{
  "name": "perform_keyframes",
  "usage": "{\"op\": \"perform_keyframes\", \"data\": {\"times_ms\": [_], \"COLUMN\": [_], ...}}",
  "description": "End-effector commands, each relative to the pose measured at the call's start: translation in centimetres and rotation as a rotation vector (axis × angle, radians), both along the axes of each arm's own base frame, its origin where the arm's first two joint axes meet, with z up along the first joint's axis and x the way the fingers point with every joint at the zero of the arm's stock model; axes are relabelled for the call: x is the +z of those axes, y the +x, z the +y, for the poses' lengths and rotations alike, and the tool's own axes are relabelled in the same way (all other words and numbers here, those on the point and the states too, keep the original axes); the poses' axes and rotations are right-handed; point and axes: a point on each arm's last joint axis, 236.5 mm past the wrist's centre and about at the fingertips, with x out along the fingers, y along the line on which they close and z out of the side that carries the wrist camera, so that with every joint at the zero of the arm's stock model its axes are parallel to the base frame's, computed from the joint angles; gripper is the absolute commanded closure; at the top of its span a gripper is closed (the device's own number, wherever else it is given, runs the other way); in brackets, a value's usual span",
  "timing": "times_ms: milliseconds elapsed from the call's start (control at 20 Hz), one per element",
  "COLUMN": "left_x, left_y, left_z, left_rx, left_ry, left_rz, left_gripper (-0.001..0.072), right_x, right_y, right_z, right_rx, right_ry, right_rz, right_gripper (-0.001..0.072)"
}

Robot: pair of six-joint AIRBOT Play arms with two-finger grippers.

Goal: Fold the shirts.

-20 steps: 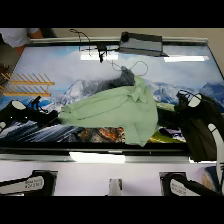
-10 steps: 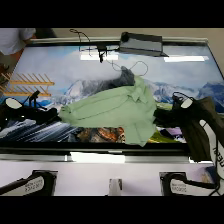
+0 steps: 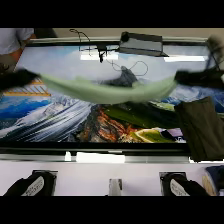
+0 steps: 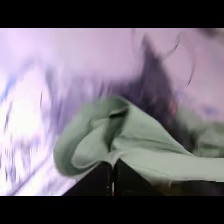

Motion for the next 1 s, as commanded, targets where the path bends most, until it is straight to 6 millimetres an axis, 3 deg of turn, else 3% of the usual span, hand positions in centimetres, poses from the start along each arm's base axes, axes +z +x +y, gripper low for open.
{"op": "perform_keyframes", "data": {"times_ms": [0,50,100,150,250,350,650,750,850,950], "left_x": [24.0,28.5,31.3,32.4,32.4,31.3,28.0,24.9,20.6,13.6], "left_y": [-9.8,-13.8,-17.2,-19.5,-22.0,-22.6,-21.2,-19.1,-15.3,-10.9], "left_z": [-0.1,-0.3,-0.7,-1.2,-2.1,-2.5,-1.8,-0.5,0.8,1.5], "left_rx": [0.100,0.123,0.131,0.129,0.107,0.099,0.116,0.142,0.152,0.121], "left_ry": [0.038,0.039,0.042,0.047,0.044,0.055,0.182,0.260,0.247,0.232], "left_rz": [-0.651,-0.794,-0.889,-0.935,-0.941,-0.892,-0.771,-0.649,-0.483,-0.269], "left_gripper": [0.0668,0.0668,0.0669,0.0668,0.0668,0.0669,0.0668,0.0669,0.0668,0.0668], "right_x": [24.8,29.1,31.8,32.8,32.6,31.8,31.3,29.9,26.0,18.3], "right_y": [-9.4,-13.4,-16.9,-19.2,-21.4,-21.7,-21.7,-20.3,-16.6,-11.9], "right_z": [-0.2,0.1,0.4,0.7,0.3,-0.4,-0.4,-0.7,-0.9,-0.9], "right_rx": [-0.056,-0.068,-0.078,-0.082,-0.116,-0.152,-0.150,-0.144,-0.113,-0.058], "right_ry": [-0.109,-0.118,-0.118,-0.104,-0.081,-0.071,-0.071,-0.128,-0.167,-0.157], "right_rz": [-0.652,-0.781,-0.877,-0.914,-0.899,-0.857,-0.837,-0.780,-0.624,-0.325], "right_gripper": [0.0688,0.0688,0.0688,0.0688,0.0688,0.0688,0.0688,0.0688,0.0688,0.0688]}}
